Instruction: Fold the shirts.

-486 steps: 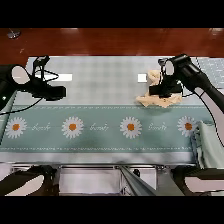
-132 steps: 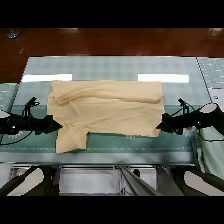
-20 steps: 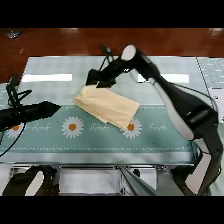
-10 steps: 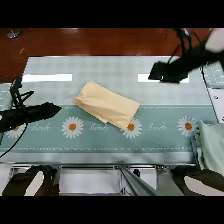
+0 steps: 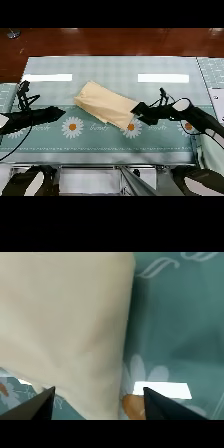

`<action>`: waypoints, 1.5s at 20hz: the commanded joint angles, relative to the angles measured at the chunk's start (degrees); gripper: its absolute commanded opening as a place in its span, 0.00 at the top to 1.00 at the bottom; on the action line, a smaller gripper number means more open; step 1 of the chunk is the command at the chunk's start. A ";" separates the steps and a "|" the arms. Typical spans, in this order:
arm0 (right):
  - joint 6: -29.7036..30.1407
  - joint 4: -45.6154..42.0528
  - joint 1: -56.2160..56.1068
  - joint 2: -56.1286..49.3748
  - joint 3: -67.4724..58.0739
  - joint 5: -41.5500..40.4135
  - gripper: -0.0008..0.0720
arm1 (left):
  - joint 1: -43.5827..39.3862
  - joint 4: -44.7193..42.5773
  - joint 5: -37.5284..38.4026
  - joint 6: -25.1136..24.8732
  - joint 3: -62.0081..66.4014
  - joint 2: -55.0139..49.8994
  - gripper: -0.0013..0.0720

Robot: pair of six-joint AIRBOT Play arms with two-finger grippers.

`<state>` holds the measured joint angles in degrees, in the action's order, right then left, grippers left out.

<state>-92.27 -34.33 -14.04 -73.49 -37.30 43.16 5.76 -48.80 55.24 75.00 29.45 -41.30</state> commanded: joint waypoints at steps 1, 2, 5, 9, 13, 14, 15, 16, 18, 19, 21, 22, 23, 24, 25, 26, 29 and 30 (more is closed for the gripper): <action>9.05 12.31 -0.96 -9.55 -2.84 3.58 0.13 | -0.44 0.22 -0.94 0.04 -0.20 -0.13 0.96; 9.01 12.28 -1.64 -11.43 -4.68 3.67 0.13 | -0.44 0.24 -1.20 0.04 -0.20 -0.13 0.96; 10.56 11.76 -2.56 -16.59 -12.28 6.29 0.63 | -0.44 0.24 -1.44 0.04 -0.20 -0.13 0.96; 12.96 4.22 -2.54 -16.98 -31.52 16.61 0.94 | -0.44 0.24 -1.68 0.04 -0.20 -0.13 0.96; 0.90 -17.29 -2.19 -16.98 -56.65 29.59 0.94 | -0.44 0.22 -1.70 0.02 -0.20 -0.13 0.96; -0.66 -20.37 -1.73 -16.98 -61.90 33.18 0.94 | -0.44 0.22 -1.70 0.02 -0.20 -0.13 0.96; -2.01 -22.38 -0.79 -16.96 -66.97 36.89 0.94 | -0.44 0.22 -1.70 0.02 -0.20 -0.13 0.96; -3.30 -23.89 0.55 -16.90 -71.49 40.54 0.94 | -0.44 0.22 -1.70 0.02 -0.20 -0.13 0.96; -6.01 -26.91 3.80 -15.56 -77.24 45.94 0.94 | -0.44 0.22 -1.66 0.04 -0.20 -0.13 0.96; -6.82 -28.26 5.79 -14.29 -78.58 48.19 0.94 | -0.44 0.22 -1.57 0.02 -0.20 -0.13 0.96; -8.81 -30.84 10.73 -10.78 -78.93 52.81 0.94 | -0.44 0.22 -1.01 0.02 -0.20 -0.13 0.96; -9.81 -31.85 13.33 -9.16 -78.93 55.43 0.94 | -0.44 0.22 -0.48 0.04 -0.20 -0.13 0.96; -10.91 -33.57 16.02 -7.45 -78.93 58.21 0.94 | -0.44 0.22 0.35 0.02 -0.20 -0.13 0.96; -11.93 -36.20 18.64 -5.84 -78.93 61.24 0.94 | -0.44 0.22 0.87 0.04 -0.20 -0.13 0.96; -12.13 -39.32 20.94 -4.33 -78.77 63.30 0.94 | -0.44 0.22 1.16 0.02 -0.20 -0.13 0.96; -12.87 -40.09 23.54 -1.62 -77.35 63.17 0.94 | -0.44 0.22 1.14 0.02 -0.20 -0.13 0.96; -13.81 -43.39 31.08 6.25 -70.60 63.23 0.94 | -0.44 0.22 1.11 0.02 -0.20 -0.13 0.96; -14.32 -45.18 33.99 9.57 -67.01 63.23 0.94 | -0.44 0.22 1.11 0.02 -0.20 -0.13 0.96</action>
<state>-104.73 -73.91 12.84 -71.02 -110.04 104.14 5.34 -48.56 55.94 75.05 29.28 -41.41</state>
